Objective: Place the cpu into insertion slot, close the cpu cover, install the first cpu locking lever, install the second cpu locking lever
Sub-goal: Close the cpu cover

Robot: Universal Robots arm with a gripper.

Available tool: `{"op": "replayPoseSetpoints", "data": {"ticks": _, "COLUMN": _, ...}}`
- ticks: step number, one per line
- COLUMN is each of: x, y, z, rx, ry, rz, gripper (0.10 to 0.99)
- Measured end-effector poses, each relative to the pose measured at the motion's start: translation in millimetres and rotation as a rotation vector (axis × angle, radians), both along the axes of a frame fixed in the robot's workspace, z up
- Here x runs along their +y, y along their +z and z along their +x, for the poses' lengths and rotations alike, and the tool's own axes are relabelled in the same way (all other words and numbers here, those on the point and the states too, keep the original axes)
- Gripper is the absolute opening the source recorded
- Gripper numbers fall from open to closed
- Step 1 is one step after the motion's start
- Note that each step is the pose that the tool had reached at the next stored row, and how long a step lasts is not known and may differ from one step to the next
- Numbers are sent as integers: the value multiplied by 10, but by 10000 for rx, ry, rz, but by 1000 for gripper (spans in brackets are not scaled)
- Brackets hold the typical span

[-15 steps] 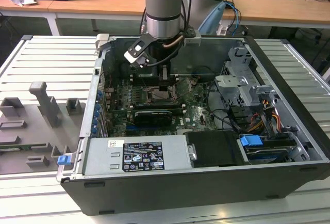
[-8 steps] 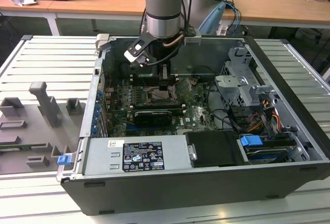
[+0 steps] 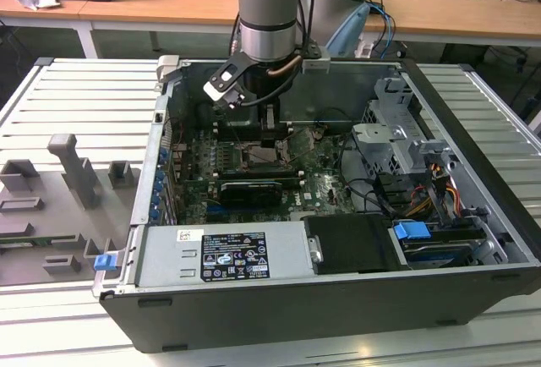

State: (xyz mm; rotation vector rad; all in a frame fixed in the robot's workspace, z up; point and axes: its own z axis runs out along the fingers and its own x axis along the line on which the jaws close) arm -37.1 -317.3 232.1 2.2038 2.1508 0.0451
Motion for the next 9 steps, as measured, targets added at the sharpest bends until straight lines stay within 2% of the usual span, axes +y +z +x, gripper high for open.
{"op": "replayPoseSetpoints", "data": {"ticks": 9, "x": 0, "y": 36, "z": 13, "rx": 0, "ry": -3, "rz": -1, "gripper": 106}}
